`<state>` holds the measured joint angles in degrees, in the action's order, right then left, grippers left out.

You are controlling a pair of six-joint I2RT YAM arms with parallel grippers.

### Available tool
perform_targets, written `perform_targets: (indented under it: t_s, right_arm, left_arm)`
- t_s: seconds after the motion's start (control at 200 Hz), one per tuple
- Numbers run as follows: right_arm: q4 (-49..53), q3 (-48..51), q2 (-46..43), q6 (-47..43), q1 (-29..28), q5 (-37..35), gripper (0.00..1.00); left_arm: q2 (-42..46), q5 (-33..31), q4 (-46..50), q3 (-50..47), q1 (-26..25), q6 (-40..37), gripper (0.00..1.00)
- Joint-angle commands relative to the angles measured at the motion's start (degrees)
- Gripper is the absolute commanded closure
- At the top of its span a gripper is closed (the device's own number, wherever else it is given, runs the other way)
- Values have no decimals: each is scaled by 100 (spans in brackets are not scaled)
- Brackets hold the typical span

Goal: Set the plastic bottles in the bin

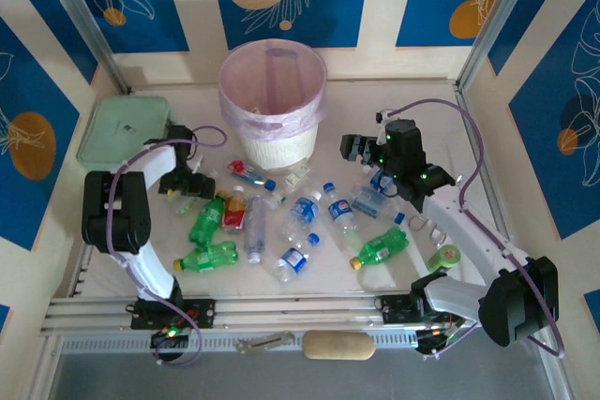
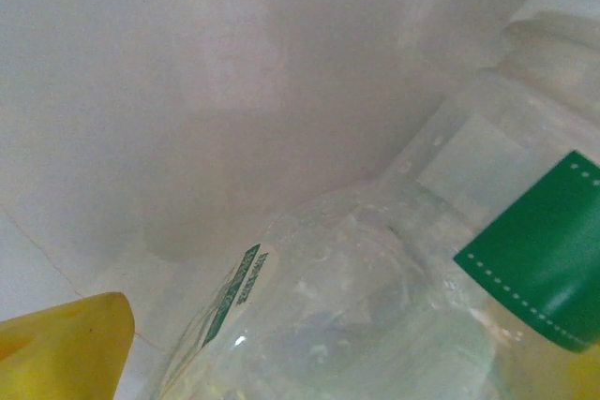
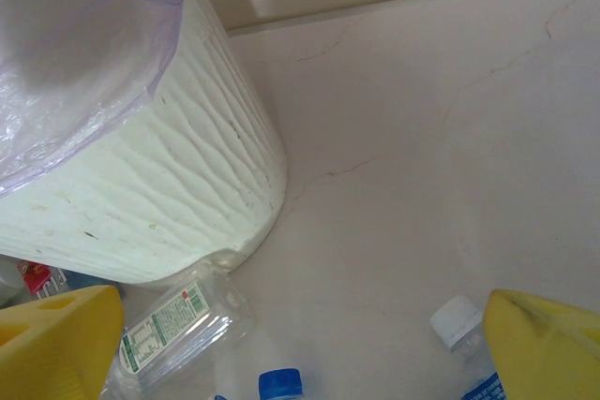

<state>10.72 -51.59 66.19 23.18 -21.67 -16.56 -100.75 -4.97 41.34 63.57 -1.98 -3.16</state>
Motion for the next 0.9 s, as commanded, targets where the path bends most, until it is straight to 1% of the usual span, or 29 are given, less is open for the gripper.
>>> perform_targets:
  t_s: [0.0, 0.335, 0.41, 0.52, 0.59, 0.615, 0.73, 0.785, 0.895]
  right_arm:
    - [-88, -26, -89, 29, -13, -94, 1]
    - [-68, 29, -156, 29, -13, -136, 1]
    - [-61, 42, -177, 37, -4, -139, 1]
    - [-70, 59, -203, 45, -4, -151, 1]
    - [-78, 68, -203, 47, -4, -144, 1]
    - [-86, 70, -203, 54, -4, -135, 1]
    - [-105, 81, -186, 73, -4, -109, 1]
    - [-105, 86, -177, 73, -4, -110, 1]
    - [-135, 91, -177, 48, -4, -127, 1]
  left_arm:
    - [-127, -29, 40, -11, 57, 78, 7]
    - [-60, -109, -35, -47, 57, 114, 20]
    - [-26, -109, -52, -56, 57, 114, 26]
    - [63, -151, -98, -75, 57, 105, 32]
    - [122, -171, -118, -90, 57, 98, 40]
    - [145, -170, -123, -90, 57, 96, 41]
    - [237, -214, -141, -117, 57, 96, 42]
    - [291, -228, -128, -101, 57, 96, 44]
    - [549, -267, -52, -17, 53, 103, 44]
